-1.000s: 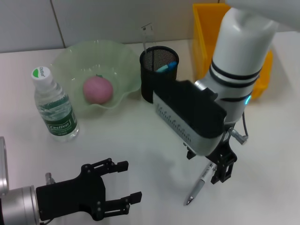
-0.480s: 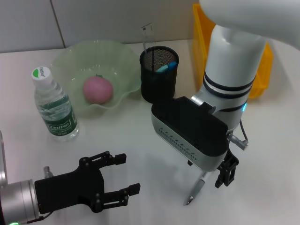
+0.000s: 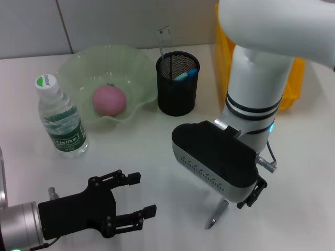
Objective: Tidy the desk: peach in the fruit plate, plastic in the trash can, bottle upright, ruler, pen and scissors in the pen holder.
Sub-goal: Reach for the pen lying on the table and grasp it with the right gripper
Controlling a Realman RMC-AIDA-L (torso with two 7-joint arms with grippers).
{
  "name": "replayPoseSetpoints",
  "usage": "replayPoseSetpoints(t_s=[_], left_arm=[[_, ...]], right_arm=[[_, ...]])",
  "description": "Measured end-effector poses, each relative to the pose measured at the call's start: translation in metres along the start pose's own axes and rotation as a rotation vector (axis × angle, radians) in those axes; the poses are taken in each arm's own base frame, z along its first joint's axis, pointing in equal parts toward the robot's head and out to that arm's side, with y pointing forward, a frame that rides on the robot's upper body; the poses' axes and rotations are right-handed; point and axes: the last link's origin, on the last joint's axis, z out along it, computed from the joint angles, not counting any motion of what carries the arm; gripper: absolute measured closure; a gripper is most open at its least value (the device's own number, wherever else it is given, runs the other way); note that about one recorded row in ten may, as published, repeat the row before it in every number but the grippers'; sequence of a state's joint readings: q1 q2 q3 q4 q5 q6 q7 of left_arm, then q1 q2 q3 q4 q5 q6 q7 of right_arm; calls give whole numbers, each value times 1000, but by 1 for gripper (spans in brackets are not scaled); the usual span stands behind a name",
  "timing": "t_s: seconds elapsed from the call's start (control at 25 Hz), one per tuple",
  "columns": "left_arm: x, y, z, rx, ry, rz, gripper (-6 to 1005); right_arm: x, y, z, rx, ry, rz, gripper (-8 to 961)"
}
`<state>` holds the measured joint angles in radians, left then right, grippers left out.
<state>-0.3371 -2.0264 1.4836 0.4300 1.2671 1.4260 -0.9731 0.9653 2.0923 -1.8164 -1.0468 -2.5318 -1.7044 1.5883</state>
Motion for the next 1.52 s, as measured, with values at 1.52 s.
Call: replayPoseSetpoints(t_s=[1.52], left_arm=[[0, 3, -4, -8, 6, -2, 200]], right_arm=[[-5, -1, 24, 25, 27, -44, 614]])
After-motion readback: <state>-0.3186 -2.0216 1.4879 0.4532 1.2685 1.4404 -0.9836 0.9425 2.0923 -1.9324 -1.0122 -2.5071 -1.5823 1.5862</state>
